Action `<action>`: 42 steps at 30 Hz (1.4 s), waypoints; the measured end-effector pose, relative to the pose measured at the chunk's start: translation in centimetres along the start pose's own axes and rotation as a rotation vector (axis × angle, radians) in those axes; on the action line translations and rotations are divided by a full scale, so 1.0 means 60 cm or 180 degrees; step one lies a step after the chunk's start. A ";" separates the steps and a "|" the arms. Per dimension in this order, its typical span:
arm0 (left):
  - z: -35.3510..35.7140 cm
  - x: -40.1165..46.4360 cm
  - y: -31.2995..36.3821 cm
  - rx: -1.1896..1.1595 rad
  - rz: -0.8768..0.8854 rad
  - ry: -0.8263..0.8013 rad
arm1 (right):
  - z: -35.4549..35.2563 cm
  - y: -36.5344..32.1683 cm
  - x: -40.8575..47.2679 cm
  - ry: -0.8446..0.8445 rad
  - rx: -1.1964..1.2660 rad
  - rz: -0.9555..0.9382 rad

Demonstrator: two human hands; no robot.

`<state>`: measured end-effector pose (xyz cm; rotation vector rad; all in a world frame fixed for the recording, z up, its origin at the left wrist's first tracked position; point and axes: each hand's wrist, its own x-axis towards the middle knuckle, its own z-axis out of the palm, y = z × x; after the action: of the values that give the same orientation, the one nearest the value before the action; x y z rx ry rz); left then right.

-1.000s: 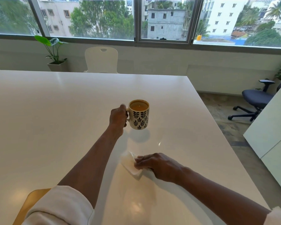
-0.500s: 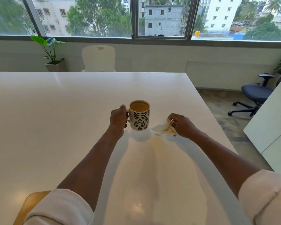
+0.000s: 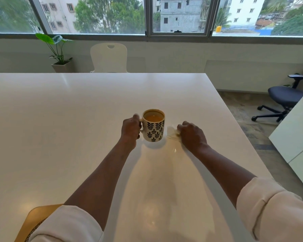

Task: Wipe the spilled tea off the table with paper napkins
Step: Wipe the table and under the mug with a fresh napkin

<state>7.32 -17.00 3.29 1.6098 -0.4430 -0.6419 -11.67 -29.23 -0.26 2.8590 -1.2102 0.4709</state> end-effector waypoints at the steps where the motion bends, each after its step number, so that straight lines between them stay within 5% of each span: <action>1: 0.000 0.001 0.000 0.0000 0.0003 -0.0004 | 0.003 -0.003 -0.003 -0.0026 -0.0023 -0.0004; 15: 0.009 0.007 0.008 -0.0039 0.0023 0.0054 | 0.014 -0.040 -0.053 -0.0088 0.1013 -0.0060; 29: 0.048 -0.001 0.016 -0.0003 -0.0015 -0.0086 | -0.042 -0.138 -0.214 -0.0557 0.1463 -0.1177; 33: 0.054 0.000 0.010 -0.0015 -0.0042 -0.0129 | -0.062 -0.121 -0.236 -0.1114 0.1828 -0.1511; 37: 0.056 0.003 -0.002 -0.0014 -0.0067 -0.0174 | -0.066 -0.062 -0.218 -0.1645 0.2588 -0.0709; 42: 0.061 0.001 -0.020 -0.0051 -0.0108 -0.0235 | -0.064 0.010 -0.160 -0.0653 0.4391 0.0993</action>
<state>4.94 -19.67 1.87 1.5851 -0.4645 -0.7304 -19.47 -22.45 0.71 3.7726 -1.9038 1.5826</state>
